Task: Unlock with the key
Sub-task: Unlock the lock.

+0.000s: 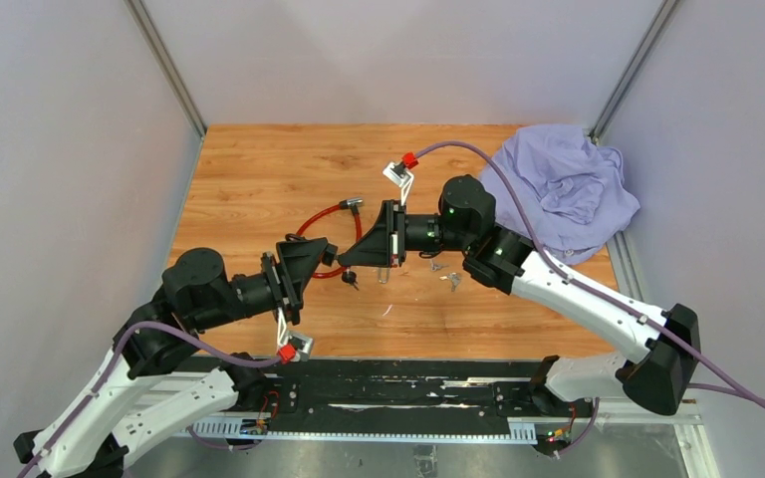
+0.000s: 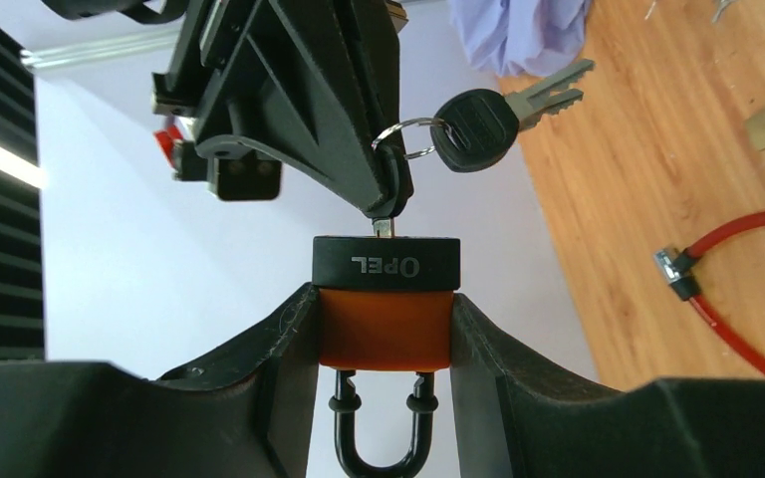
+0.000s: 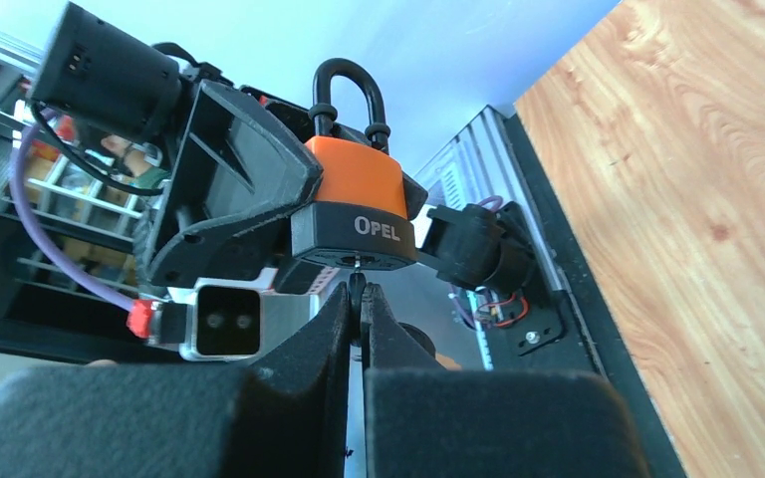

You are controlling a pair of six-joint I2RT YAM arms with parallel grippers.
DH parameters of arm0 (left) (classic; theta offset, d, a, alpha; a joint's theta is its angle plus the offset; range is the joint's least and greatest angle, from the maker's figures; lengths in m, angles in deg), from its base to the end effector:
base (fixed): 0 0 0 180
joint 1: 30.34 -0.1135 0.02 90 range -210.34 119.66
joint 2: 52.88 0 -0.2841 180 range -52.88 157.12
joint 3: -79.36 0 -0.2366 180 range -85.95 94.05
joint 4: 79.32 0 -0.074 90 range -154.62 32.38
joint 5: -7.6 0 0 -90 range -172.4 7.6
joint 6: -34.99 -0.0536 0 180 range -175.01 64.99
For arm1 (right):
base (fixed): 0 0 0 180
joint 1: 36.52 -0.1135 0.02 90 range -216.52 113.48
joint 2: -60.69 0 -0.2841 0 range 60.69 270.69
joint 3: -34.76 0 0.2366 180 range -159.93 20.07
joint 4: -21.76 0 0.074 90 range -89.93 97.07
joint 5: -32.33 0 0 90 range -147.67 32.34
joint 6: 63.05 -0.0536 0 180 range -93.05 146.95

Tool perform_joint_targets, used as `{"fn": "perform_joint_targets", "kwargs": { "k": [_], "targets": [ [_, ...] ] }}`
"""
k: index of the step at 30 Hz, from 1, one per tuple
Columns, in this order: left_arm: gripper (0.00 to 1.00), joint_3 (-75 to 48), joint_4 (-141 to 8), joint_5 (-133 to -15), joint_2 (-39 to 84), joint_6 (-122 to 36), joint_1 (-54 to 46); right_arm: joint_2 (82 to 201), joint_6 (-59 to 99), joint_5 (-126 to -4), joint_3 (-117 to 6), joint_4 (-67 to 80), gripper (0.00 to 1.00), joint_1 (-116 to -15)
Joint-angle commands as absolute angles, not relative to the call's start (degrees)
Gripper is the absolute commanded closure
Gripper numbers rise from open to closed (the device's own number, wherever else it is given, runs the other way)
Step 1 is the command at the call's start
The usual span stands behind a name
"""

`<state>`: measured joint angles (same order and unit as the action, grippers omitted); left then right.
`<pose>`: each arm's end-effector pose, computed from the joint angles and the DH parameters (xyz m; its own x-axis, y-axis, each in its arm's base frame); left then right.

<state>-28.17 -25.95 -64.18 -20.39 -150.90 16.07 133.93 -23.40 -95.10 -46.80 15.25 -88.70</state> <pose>0.0452 -0.0718 0.3892 0.9093 0.4151 0.0278 0.0667 -0.2114 0.9751 0.1513 0.2480 0.4234 -0.7574 0.0213 -0.6526 -0.6529 -0.0147 0.7573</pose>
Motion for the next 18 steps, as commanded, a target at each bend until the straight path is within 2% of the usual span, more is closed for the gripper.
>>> {"fn": "perform_joint_targets", "kwargs": {
  "k": [1,3,4,5,7,9,11,18],
  "targets": [
    [1.0,-30.83,-31.74,-63.12,-22.71,-159.22,16.6,135.05,-31.72,-98.8,-44.85,24.75,0.99,-86.97],
    [1.0,-30.82,-31.67,-63.26,-22.84,-158.32,16.6,135.27,-30.96,-99.62,-44.61,25.07,0.97,-86.73],
    [1.0,-30.61,-31.71,-63.5,-22.7,-157.06,16.6,134.87,-28.75,-99.29,-44.91,23.34,0.9,-86.7],
    [1.0,-30.21,-31.67,-63.88,-22.4,-155.45,16.6,133.67,-25.64,-98.08,-45.48,20.13,0.81,-86.76],
    [1.0,-28.93,-31.58,-64.52,-21.43,-150.97,16.6,131.12,-15.54,-92.89,-47.58,10.74,0.55,-87.48],
    [1.0,-27.13,-30.96,-64.84,-20.03,-146.12,16.6,128.81,-6.19,-84.41,-49.28,4.05,0.38,-90.19],
    [1.0,-24.88,-30.12,-64.79,-18.18,-140.91,16.62,127.73,-1.13,-79.53,-49.57,3.15,0.33,-92.37],
    [1.0,-20.88,-29.64,-63.32,-14.47,-130.03,16.64,130.57,7.37,-69.88,-52.99,3.69,0.29,-99.24]
  ]
}}
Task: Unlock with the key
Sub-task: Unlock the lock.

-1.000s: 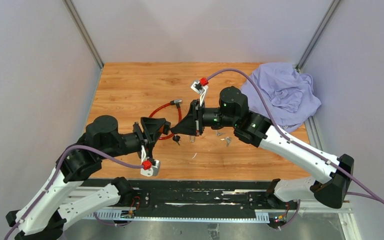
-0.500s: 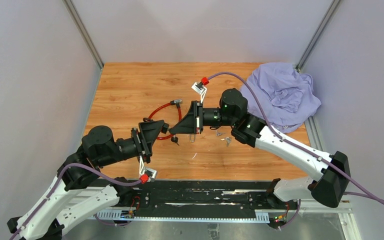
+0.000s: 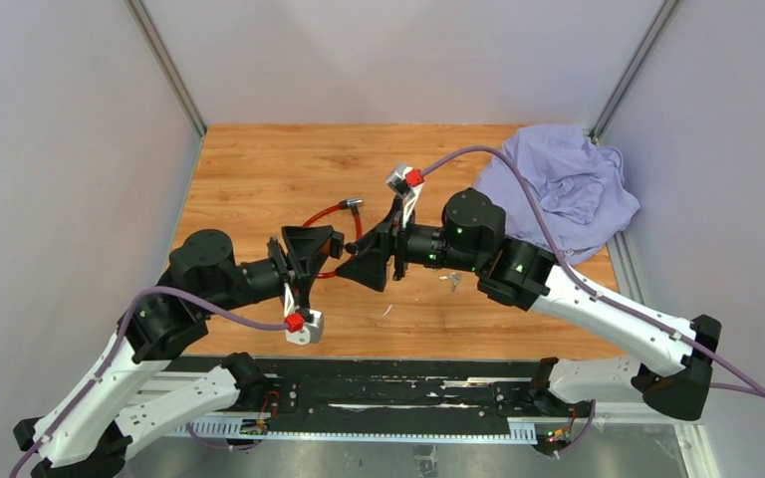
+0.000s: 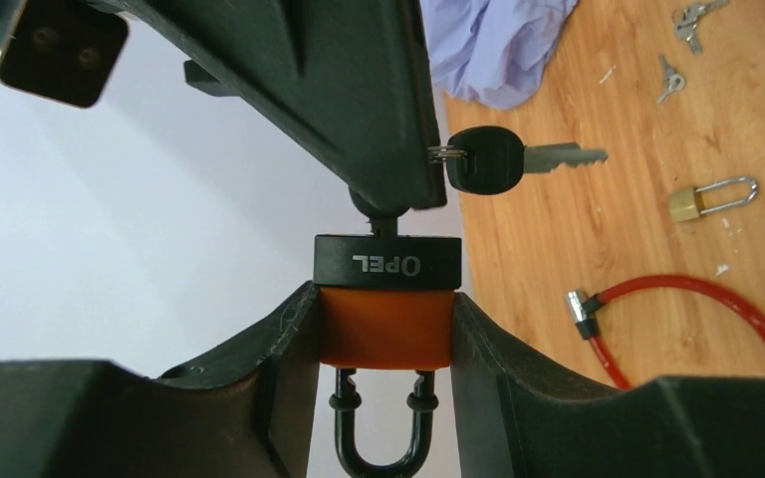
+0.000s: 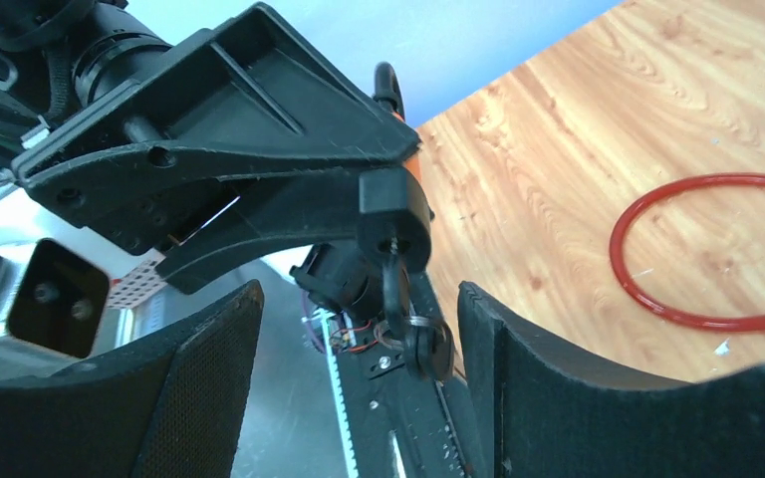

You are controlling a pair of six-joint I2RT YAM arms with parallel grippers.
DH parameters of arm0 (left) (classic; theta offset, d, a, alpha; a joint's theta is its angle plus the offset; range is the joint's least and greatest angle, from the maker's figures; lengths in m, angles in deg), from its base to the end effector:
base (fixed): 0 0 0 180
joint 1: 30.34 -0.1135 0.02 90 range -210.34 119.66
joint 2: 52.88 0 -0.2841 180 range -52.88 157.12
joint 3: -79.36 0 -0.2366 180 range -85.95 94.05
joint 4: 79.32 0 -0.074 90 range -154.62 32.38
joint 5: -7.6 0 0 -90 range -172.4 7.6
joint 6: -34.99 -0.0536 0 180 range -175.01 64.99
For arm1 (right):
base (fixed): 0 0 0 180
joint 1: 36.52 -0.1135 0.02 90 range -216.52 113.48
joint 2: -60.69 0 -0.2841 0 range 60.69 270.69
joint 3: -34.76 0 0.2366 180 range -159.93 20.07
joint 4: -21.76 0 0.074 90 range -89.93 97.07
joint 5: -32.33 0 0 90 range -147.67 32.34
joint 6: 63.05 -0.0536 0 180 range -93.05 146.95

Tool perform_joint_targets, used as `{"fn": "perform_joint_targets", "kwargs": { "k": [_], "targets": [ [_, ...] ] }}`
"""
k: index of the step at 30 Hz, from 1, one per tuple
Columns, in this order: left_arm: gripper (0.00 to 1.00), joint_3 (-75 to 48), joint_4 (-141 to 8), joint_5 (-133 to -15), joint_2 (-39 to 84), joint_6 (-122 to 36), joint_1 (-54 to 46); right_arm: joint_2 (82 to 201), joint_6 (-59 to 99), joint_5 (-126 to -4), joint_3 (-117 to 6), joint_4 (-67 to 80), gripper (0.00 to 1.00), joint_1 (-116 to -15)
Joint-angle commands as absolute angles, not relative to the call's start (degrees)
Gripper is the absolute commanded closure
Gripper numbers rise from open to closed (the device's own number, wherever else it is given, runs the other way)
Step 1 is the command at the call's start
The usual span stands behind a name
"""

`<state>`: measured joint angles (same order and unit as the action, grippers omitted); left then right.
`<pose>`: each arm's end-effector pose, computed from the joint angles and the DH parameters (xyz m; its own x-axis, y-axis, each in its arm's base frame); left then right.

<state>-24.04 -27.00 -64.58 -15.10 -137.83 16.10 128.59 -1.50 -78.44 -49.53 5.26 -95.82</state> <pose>0.0580 -0.0848 0.4067 0.8678 0.4581 -0.1924 0.2715 -0.1128 0.9558 0.1186 0.2369 0.4433 -0.4701 0.0807 -0.8789 -0.8656 0.1524 0.4770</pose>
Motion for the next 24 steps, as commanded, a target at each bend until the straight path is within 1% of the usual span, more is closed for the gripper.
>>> {"fn": "perform_joint_targets", "kwargs": {
  "k": [1,4,7,10,13,14,19,24],
  "targets": [
    [1.0,-20.67,-29.64,-63.24,-14.31,-129.48,16.6,131.09,7.91,-68.99,-53.52,4.03,0.29,-99.75],
    [1.0,-20.6,-29.64,-62.99,-14.37,-129.27,16.6,132.43,8.11,-67.74,-54.55,5.38,0.28,-100.24],
    [1.0,-20.58,-29.46,-62.82,-14.62,-129.01,16.6,133.23,7.4,-66.33,-55.09,6.31,0.31,-100.24],
    [1.0,-20.88,-29.21,-62.66,-14.8,-129.01,16.6,133.77,6.23,-65.85,-55.1,8.38,0.36,-100.24],
    [1.0,-21.24,-29.21,-62.29,-15.04,-129.01,16.6,134.57,5.17,-66.22,-55.49,9.37,0.45,-100.24],
    [1.0,-21.31,-29.16,-62.2,-15.08,-128.93,16.6,134.8,4.76,-66.29,-55.71,9.48,0.47,-100.24],
    [1.0,-21.63,-29.03,-61.93,-15.41,-129.17,16.6,136.02,3.13,-67.74,-56.28,10.49,0.48,-100.24],
    [1.0,-21.8,-29.03,-62.01,-15.69,-129.1,16.6,136.7,1.62,-68.11,-56.06,12.01,0.46,-100.24]
  ]
}}
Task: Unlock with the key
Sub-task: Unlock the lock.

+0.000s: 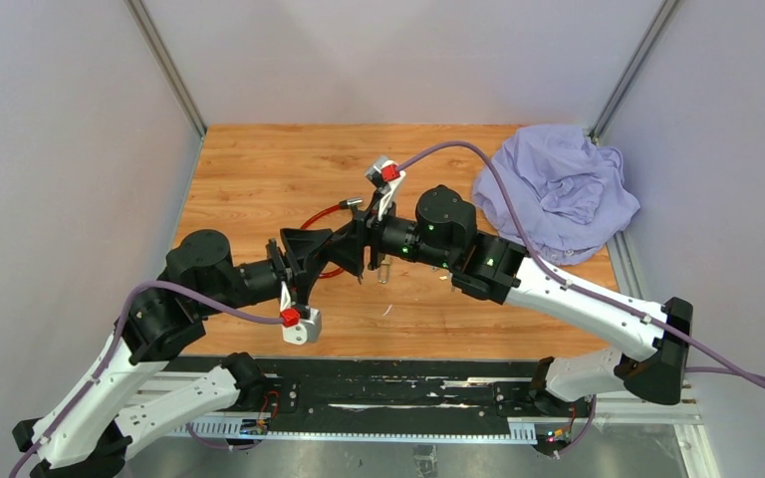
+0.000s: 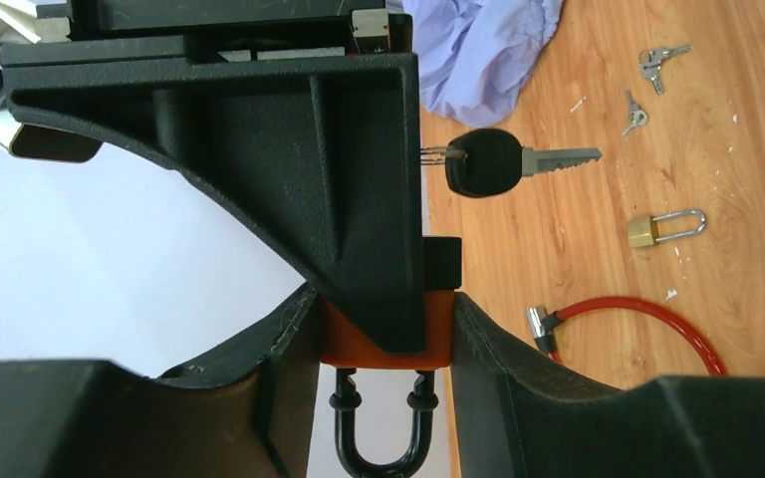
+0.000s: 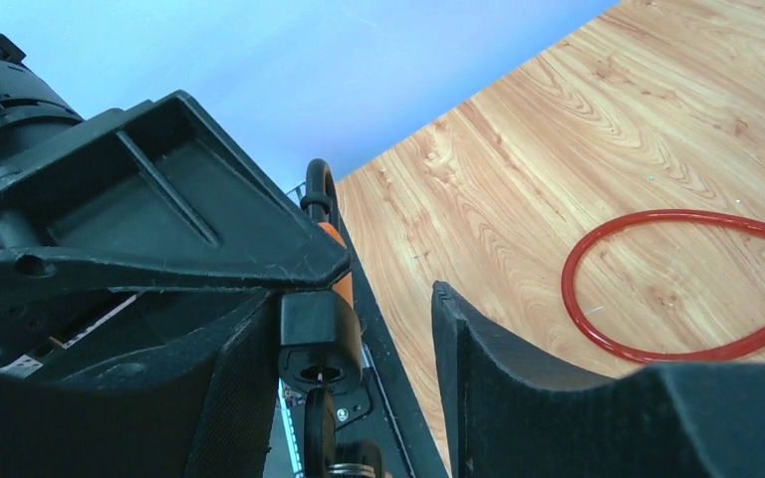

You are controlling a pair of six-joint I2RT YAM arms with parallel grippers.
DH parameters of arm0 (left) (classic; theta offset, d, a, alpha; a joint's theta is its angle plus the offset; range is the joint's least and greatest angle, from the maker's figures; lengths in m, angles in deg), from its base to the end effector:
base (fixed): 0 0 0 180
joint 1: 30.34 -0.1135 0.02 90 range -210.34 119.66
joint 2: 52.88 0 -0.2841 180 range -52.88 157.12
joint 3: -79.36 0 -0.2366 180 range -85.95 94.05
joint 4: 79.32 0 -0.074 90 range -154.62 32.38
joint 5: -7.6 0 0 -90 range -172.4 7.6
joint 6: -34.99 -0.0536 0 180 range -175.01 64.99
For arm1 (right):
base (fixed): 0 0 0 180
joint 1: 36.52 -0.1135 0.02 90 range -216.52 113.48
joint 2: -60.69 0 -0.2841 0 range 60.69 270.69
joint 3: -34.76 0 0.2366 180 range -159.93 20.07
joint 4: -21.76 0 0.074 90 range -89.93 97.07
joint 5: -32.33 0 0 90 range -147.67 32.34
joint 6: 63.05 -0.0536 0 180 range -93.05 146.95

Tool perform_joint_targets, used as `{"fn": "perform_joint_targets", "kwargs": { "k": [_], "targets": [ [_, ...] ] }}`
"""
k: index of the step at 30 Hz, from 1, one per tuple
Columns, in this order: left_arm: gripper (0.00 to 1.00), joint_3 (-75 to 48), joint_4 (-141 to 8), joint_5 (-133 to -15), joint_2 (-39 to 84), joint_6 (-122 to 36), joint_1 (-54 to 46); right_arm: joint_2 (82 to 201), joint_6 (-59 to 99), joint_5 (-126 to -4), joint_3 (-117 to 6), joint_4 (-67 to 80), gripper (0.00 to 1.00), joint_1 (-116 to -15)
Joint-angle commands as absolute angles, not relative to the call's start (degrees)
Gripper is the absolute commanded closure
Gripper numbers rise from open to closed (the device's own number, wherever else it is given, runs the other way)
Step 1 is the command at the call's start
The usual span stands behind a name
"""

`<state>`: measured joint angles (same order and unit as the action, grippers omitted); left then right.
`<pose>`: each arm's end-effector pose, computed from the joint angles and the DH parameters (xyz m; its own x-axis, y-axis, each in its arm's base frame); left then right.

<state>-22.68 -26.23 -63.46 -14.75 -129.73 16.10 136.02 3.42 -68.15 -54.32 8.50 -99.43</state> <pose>0.0560 -0.0842 0.4119 0.8295 0.4517 -0.3283 0.3905 -0.0489 0.9193 0.1300 0.2756 0.4457 -0.3790 0.1211 -0.9174 -0.8801 0.2591 0.3978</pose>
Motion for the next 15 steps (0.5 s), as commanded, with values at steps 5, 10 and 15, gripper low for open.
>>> {"fn": "perform_joint_targets", "kwargs": {
  "k": [5,10,15],
  "targets": [
    [1.0,-21.49,-29.04,-62.88,-15.79,-129.27,16.6,136.75,0.98,-67.47,-56.01,11.24,0.82,-100.24],
    [0.42,-21.67,-29.06,-64.31,-15.39,-127.47,16.6,134.74,0.35,-67.42,-54.55,9.27,0.99,-99.82],
    [0.02,-20.52,-22.39,-67.78,-12.28,-118.67,16.6,131.81,-1.76,-76.37,-51.85,6.36,0.99,-94.59]
  ]
}}
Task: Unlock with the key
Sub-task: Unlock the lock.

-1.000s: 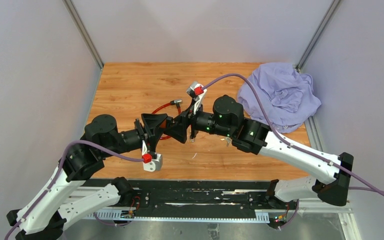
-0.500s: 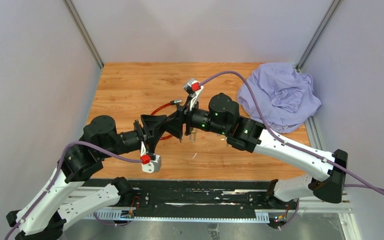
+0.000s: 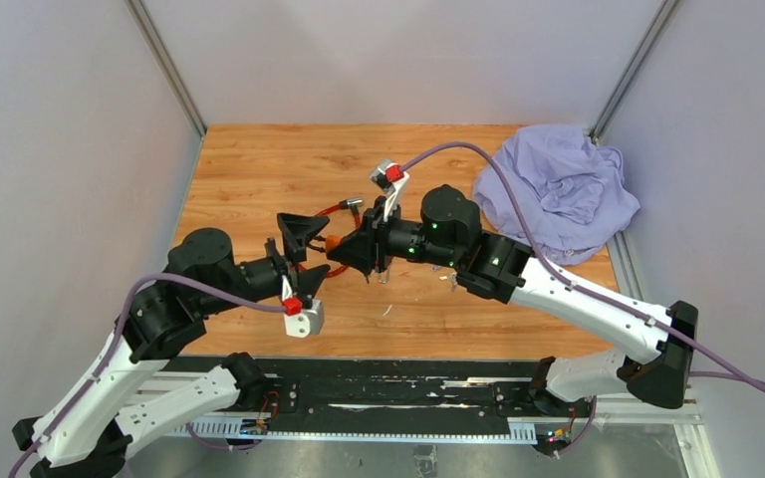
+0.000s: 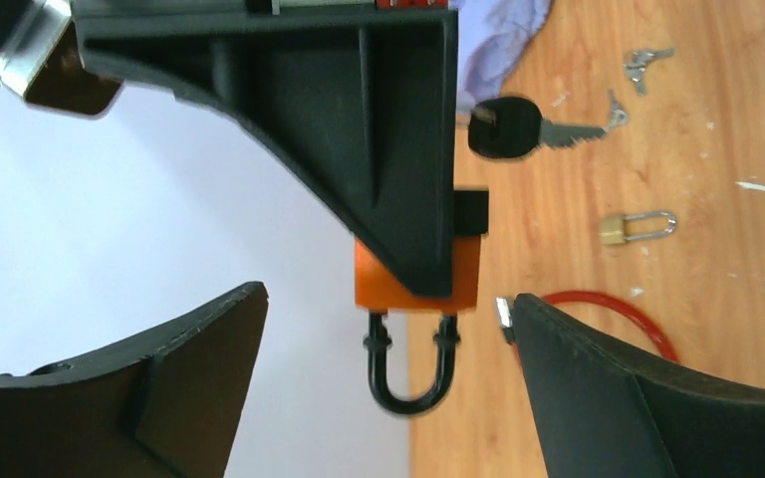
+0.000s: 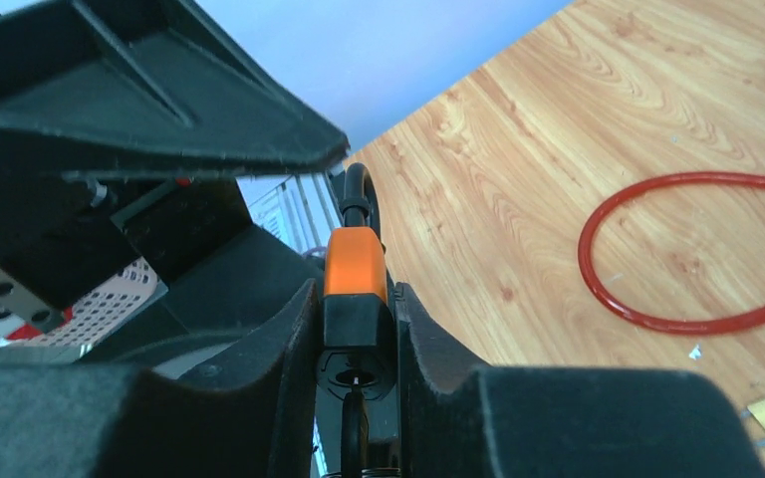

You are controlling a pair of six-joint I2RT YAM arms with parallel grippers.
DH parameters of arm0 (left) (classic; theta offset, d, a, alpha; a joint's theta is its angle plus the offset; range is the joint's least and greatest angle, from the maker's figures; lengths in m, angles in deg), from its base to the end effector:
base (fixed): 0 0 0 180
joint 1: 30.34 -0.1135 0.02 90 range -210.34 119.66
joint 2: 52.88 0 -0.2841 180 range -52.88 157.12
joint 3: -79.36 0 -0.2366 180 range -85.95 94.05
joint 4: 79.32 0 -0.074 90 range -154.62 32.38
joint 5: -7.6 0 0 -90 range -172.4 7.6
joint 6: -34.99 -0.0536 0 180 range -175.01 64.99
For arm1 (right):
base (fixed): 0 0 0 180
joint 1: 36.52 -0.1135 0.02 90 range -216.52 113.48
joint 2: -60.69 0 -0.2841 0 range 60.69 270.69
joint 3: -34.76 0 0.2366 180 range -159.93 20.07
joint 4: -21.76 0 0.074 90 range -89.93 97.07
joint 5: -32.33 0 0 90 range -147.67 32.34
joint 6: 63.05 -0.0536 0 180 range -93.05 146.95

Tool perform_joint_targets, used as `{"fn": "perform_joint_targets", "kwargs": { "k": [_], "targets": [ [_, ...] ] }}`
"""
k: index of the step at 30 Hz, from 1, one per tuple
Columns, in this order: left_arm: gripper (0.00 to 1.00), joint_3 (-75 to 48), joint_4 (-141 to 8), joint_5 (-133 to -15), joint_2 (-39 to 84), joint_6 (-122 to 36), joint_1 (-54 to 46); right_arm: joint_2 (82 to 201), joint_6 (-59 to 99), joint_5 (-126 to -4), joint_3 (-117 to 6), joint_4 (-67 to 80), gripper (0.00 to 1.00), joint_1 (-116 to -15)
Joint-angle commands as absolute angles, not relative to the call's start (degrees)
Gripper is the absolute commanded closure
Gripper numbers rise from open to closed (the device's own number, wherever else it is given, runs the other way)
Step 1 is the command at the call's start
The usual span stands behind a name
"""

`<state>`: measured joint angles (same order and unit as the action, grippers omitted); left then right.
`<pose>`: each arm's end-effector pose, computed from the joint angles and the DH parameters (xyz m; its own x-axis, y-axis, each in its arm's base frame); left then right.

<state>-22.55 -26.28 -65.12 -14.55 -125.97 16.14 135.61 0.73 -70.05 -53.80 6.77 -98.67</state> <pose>0.0579 -0.0841 0.4123 0.7911 0.4777 -0.3820 0.4404 -0.0113 0.8978 0.1311 0.2727 0.4406 -0.4357 0.0992 -0.8946 -0.8597 0.2485 0.4462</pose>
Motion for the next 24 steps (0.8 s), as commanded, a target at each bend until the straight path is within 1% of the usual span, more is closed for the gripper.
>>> {"fn": "perform_joint_targets", "kwargs": {
  "k": [1,3,7,9,11,13,15,19,23,24],
  "targets": [
    [0.02,-20.42,-20.22,-67.98,-11.44,-117.63,16.6,131.15,-2.64,-78.68,-50.84,6.18,0.99,-92.98],
    [0.02,-20.56,-16.97,-67.67,-10.27,-115.92,16.6,130.03,-3.29,-82.54,-49.0,5.69,1.0,-90.63],
    [0.0,-20.0,-15.66,-66.93,-8.05,-110.07,16.55,128.86,-1.44,-85.04,-48.22,2.12,0.99,-89.99],
    [0.03,-19.36,-15.47,-66.67,-6.84,-108.17,16.46,129.08,-1.19,-86.55,-48.4,1.29,0.99,-89.95],
    [0.09,-18.82,-15.56,-66.97,-5.43,-106.96,16.27,129.67,-1.3,-87.92,-48.68,0.79,0.99,-89.95],
    [0.16,-18.13,-15.73,-67.07,-3.99,-106.39,15.88,130.19,-1.76,-88.77,-48.69,0.65,0.99,-89.95],
    [0.26,-17.55,-15.58,-67.61,-2.61,-106.94,15.65,130.44,-2.24,-89.18,-48.34,0.96,0.99,-90.0],
    [0.53,-17.59,-16.65,-69.87,-1.44,-108.65,15.54,130.99,-3.37,-89.07,-47.65,1.11,1.0,-89.98],
    [0.76,-18.56,-19.06,-70.31,-1.68,-109.99,15.54,132.08,-6.06,-87.78,-47.58,1.34,0.99,-89.76],
    [0.78,-18.89,-19.66,-70.43,-1.78,-110.79,15.54,132.65,-7.59,-87.58,-47.47,1.46,0.99,-89.4]
  ]
}}
